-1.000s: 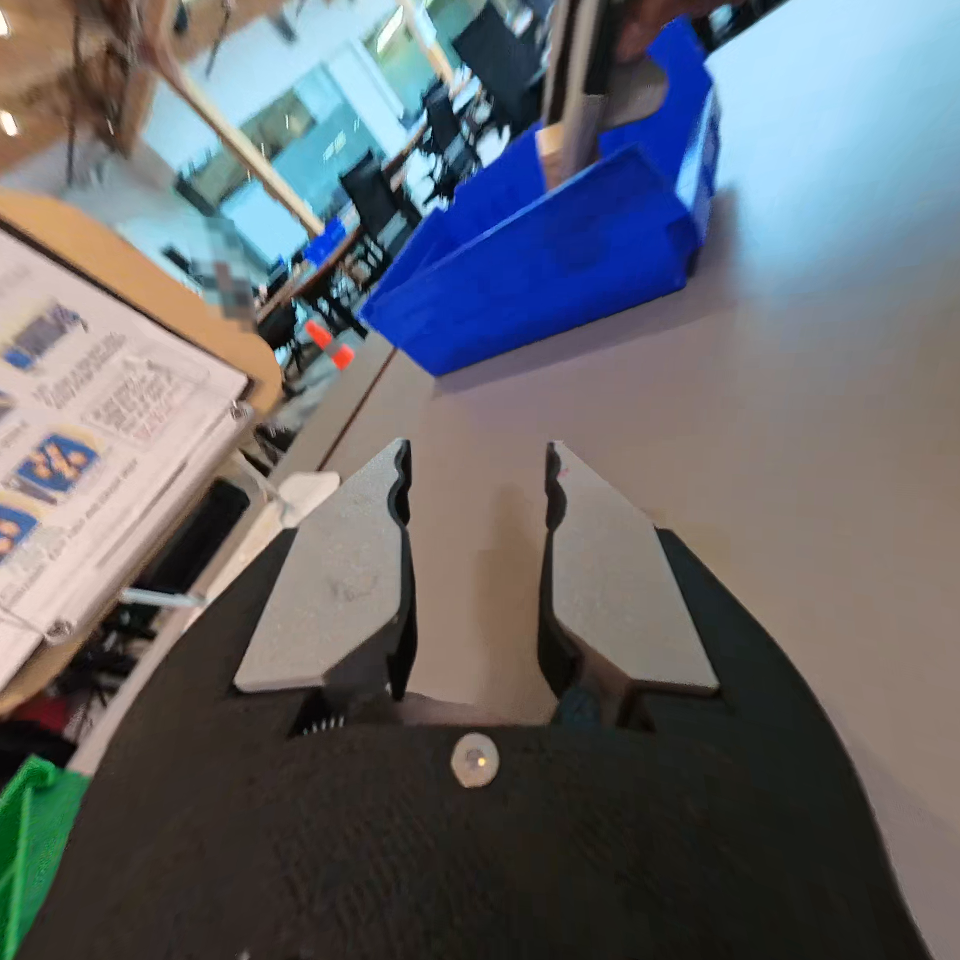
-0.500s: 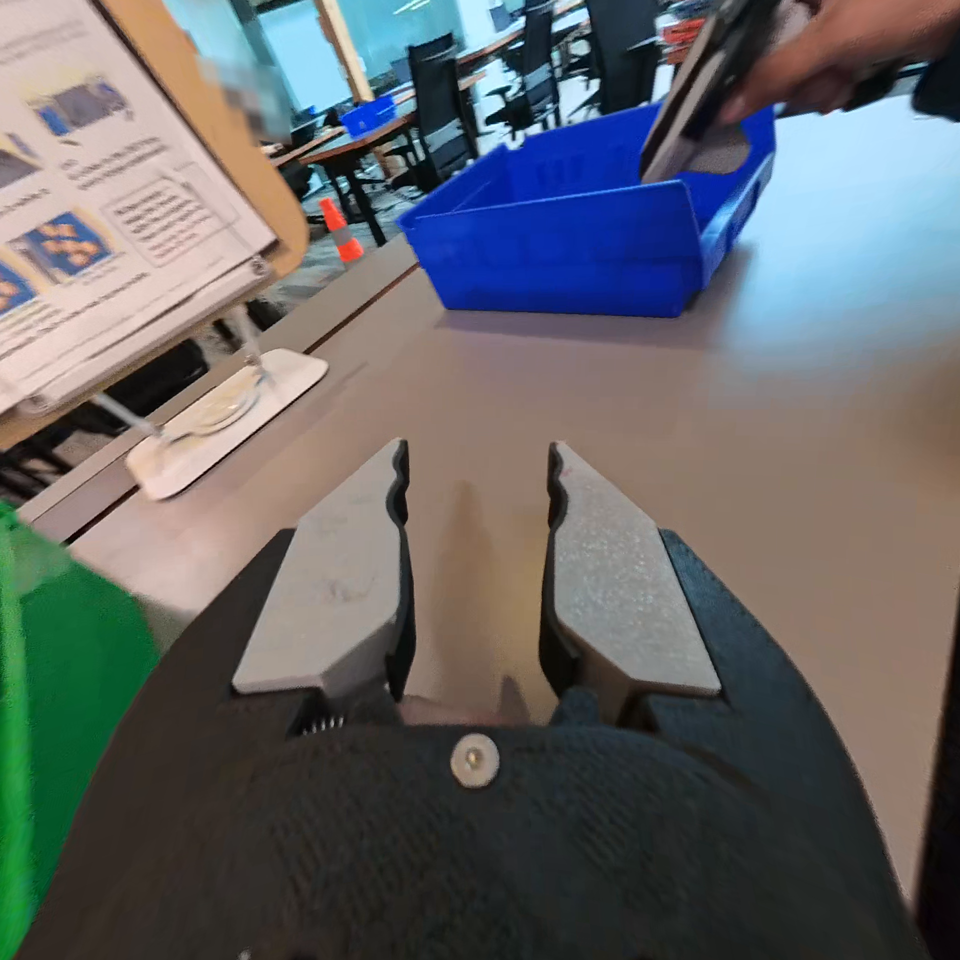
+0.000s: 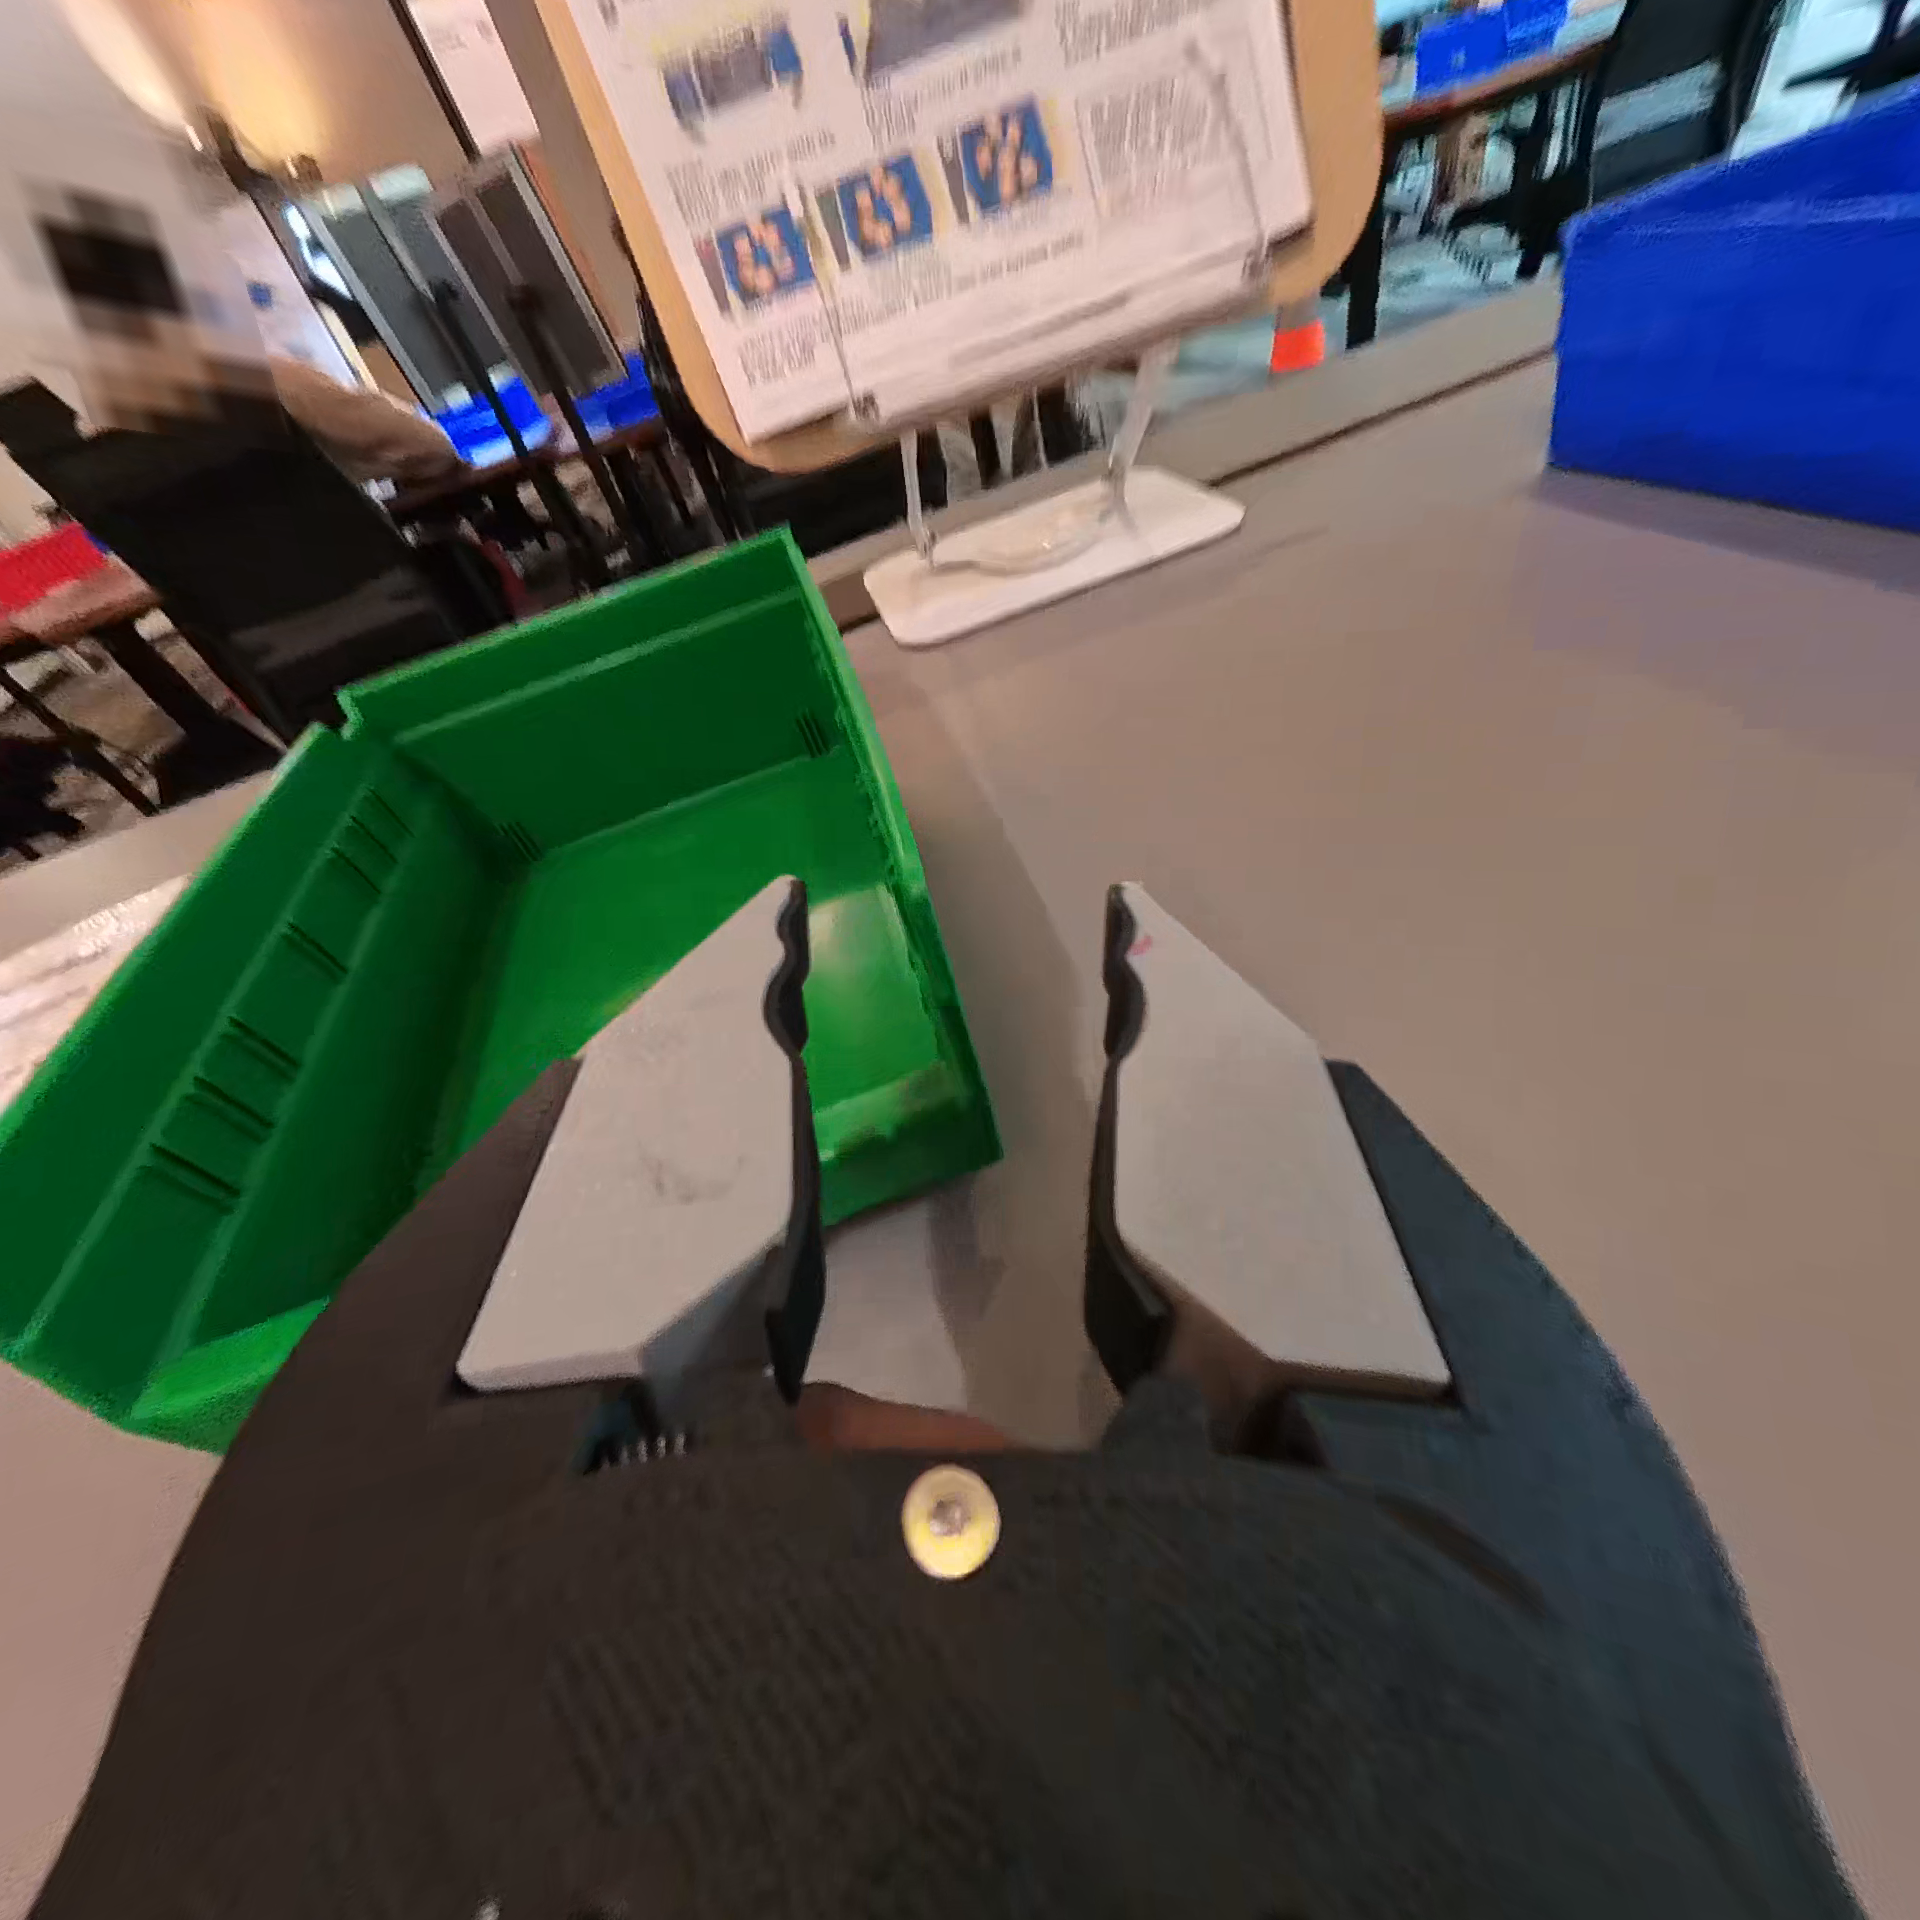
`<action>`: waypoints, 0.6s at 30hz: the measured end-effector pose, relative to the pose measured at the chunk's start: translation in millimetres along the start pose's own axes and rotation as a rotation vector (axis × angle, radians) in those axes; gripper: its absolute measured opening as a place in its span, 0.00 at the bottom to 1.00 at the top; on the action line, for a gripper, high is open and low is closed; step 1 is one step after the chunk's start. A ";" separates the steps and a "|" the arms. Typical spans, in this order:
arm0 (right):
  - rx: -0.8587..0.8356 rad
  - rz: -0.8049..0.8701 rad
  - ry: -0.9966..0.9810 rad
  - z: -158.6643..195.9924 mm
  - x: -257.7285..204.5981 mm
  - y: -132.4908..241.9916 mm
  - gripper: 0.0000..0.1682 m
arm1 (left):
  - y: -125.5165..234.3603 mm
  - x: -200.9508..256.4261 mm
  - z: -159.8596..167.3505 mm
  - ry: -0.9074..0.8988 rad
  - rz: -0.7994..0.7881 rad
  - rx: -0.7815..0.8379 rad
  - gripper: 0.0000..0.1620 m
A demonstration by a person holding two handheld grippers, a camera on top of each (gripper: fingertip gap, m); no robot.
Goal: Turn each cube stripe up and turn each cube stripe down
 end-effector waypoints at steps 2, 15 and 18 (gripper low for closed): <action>0.062 -0.006 0.001 -5.4 -1.1 10.8 0.35 | -6.8 -2.0 10.3 -0.009 -0.016 -0.056 0.38; -0.129 -0.037 -0.098 16.6 -15.5 -52.4 0.10 | -48.1 -39.5 24.2 0.045 0.036 -0.212 0.00; -0.163 0.054 -0.036 13.5 -20.7 -55.5 0.06 | -28.9 -66.4 13.3 0.151 0.057 -0.151 0.00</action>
Point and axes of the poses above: each gripper's, where its closed fingertips meet, y back along the fingers, z out of its underside, x = y × z across the jaws, the point moved 7 cm from there along y, back along the fingers, and after that the axes turned 9 degrees about -z, right-handed, at the moved point
